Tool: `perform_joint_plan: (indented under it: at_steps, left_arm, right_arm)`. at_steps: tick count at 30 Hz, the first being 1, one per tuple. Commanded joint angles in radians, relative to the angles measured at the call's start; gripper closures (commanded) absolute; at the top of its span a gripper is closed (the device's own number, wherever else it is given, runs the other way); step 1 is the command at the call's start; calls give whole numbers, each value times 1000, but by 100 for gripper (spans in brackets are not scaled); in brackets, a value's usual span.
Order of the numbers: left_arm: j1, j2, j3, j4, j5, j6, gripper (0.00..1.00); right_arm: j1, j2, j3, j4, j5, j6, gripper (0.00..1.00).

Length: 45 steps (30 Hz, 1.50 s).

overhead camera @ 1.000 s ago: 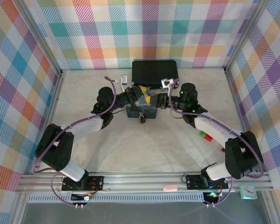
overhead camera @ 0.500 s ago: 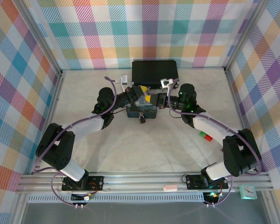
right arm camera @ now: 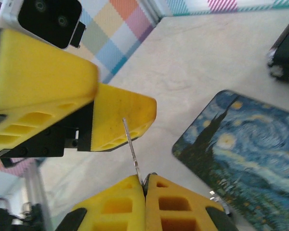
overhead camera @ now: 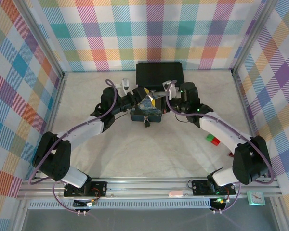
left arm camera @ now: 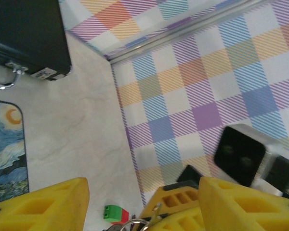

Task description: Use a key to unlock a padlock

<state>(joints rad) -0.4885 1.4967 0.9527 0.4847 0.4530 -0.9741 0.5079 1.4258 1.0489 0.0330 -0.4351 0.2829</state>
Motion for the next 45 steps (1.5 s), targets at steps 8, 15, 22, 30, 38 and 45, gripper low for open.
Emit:
perform_joint_plan:
  at_steps: [8,15,22,30,38,45]
  left_arm:
    - [-2,-1,33,-112,-29,-106,46]
    - [-7,-6,6,-85,-39,-135,49]
    - [-8,26,4,-36,-17,-184,53]
    - [-8,37,-2,-26,-18,-196,56]
    - [-9,47,11,-32,-17,-192,70]
    - [-8,54,19,-48,-23,-177,95]
  right_arm:
    - [165,21,69,-144,494,-427,100]
    - [211,45,80,-110,610,-479,100]
    - [243,62,74,-58,671,-517,100]
    - [253,71,62,-22,661,-519,100]
    - [261,70,65,-27,660,-536,100]
    - [268,54,65,-41,647,-528,100]
